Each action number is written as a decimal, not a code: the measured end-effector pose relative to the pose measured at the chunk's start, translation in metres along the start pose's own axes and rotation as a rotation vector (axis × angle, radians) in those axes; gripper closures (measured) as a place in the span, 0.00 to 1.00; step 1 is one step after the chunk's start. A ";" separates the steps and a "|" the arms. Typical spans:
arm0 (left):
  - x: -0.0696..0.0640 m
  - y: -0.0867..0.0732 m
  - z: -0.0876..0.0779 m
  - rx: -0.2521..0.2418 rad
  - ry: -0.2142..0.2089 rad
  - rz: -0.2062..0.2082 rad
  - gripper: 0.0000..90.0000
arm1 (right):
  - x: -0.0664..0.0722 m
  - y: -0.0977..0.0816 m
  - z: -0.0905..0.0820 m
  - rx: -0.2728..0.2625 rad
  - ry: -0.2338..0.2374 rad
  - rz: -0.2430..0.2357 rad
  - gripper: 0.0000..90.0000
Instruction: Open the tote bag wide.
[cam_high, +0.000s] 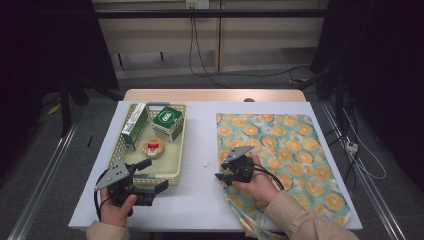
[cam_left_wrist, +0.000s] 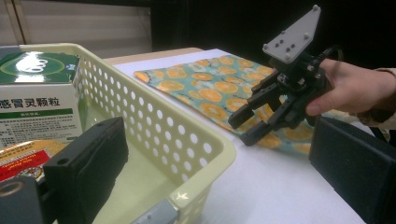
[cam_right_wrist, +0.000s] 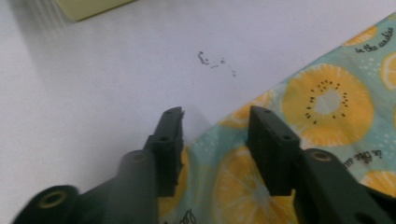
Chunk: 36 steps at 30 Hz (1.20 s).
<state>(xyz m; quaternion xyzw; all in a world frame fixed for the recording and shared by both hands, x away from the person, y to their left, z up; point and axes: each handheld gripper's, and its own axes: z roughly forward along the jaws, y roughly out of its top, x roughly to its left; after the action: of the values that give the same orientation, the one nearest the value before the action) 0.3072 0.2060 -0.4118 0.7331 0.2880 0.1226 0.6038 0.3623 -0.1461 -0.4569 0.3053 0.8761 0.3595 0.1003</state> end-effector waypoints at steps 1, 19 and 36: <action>0.000 0.000 0.000 0.001 0.000 0.001 0.05 | -0.001 -0.001 0.000 -0.002 0.002 0.005 0.72; 0.001 0.001 -0.002 -0.004 0.008 0.002 0.05 | -0.025 0.024 -0.010 -0.101 0.042 0.077 1.00; 0.004 0.000 -0.003 -0.003 0.009 -0.004 0.05 | -0.061 0.088 0.019 -0.166 -0.019 0.145 1.00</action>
<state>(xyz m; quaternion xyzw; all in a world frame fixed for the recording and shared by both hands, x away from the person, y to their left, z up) 0.3087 0.2105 -0.4119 0.7312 0.2921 0.1250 0.6037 0.4590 -0.1237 -0.4121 0.3620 0.8179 0.4342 0.1071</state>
